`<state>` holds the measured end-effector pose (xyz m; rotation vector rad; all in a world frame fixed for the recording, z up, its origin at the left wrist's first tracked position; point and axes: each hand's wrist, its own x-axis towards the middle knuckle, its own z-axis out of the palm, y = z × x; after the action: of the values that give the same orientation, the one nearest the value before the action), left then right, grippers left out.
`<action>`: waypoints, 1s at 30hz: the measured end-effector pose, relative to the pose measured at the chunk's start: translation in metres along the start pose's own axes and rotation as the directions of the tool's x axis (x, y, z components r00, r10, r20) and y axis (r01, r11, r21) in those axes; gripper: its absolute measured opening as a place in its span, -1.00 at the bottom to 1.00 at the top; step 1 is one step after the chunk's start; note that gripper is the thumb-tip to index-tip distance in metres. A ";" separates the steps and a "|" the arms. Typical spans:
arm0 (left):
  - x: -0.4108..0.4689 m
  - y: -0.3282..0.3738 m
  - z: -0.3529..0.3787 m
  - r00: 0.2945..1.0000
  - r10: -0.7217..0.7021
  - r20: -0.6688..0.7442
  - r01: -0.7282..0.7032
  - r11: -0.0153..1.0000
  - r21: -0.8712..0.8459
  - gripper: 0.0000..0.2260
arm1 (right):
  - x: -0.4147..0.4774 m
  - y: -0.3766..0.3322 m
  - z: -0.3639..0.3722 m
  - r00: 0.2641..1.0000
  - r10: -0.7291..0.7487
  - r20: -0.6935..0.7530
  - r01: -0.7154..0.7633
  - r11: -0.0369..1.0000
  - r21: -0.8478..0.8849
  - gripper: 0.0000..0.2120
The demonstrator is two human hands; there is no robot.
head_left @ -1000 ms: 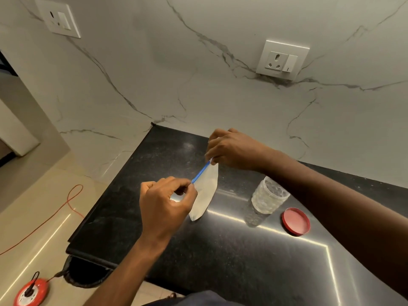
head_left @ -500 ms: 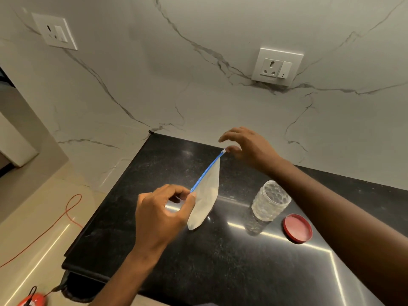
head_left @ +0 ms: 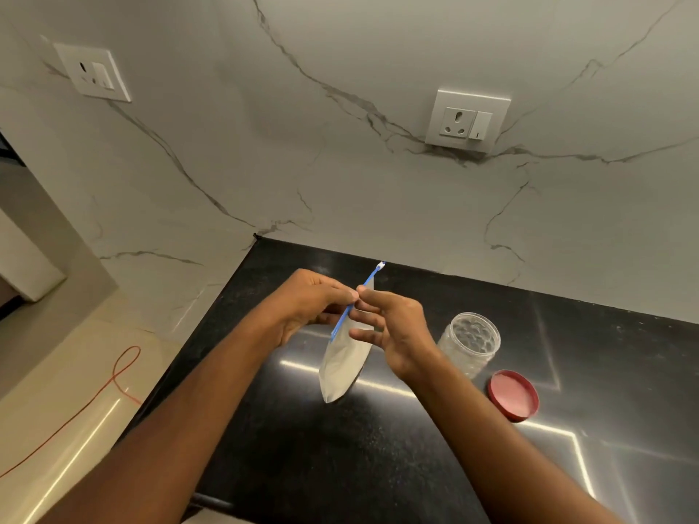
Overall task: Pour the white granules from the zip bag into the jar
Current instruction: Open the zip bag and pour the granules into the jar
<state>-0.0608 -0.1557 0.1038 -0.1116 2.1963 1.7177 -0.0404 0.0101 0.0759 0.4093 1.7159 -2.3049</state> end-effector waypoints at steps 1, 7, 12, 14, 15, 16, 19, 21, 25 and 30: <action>0.000 0.000 0.001 1.000 0.002 0.000 -0.002 1.000 -0.021 -0.90 | 0.000 0.001 -0.001 1.000 -0.006 -0.005 0.006 1.000 0.009 -0.81; -0.006 -0.005 0.001 1.000 -0.010 0.010 0.011 0.988 -0.156 -0.88 | -0.002 0.006 -0.003 0.999 -0.032 0.017 0.032 0.999 0.008 -0.80; -0.005 -0.013 0.002 0.999 -0.022 0.024 0.027 0.970 -0.242 -0.90 | 0.000 0.007 -0.006 0.999 -0.033 0.017 0.033 0.999 0.004 -0.83; -0.003 -0.016 0.002 0.999 -0.028 0.032 0.036 0.966 -0.256 -0.90 | 0.000 0.007 -0.007 0.999 -0.035 0.007 0.035 0.999 -0.009 -0.85; -0.003 -0.017 0.002 0.999 -0.031 0.038 0.040 0.966 -0.254 -0.91 | 0.000 0.007 -0.007 0.999 -0.034 0.004 0.035 0.999 -0.025 -0.85; -0.003 -0.018 0.003 0.999 -0.034 0.040 0.043 0.969 -0.245 -0.91 | -0.001 0.006 -0.007 1.000 -0.031 -0.002 0.031 0.998 -0.046 -0.84; -0.003 -0.019 0.008 1.000 0.020 -0.013 -0.021 0.991 -0.130 -0.89 | -0.002 0.006 -0.007 1.000 -0.023 -0.009 0.022 0.994 -0.109 -0.78; -0.004 -0.019 0.010 0.990 0.101 -0.099 -0.099 0.995 0.024 -0.84 | -0.004 0.004 -0.007 1.000 -0.026 -0.002 0.026 0.989 -0.143 -0.76; -0.005 -0.014 0.004 0.912 0.323 -0.254 -0.189 0.879 0.437 -0.84 | -0.010 -0.004 -0.013 0.998 -0.051 -0.020 0.045 0.971 -0.233 -0.74; -0.004 -0.002 -0.011 0.863 0.442 -0.243 -0.178 0.718 0.673 -0.85 | -0.019 -0.014 -0.024 0.992 -0.123 0.005 0.113 0.899 -0.423 -0.79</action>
<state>-0.0588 -0.1677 0.1060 0.1188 3.1444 1.0368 -0.0252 0.0370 0.0886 0.2490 2.2334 -1.9215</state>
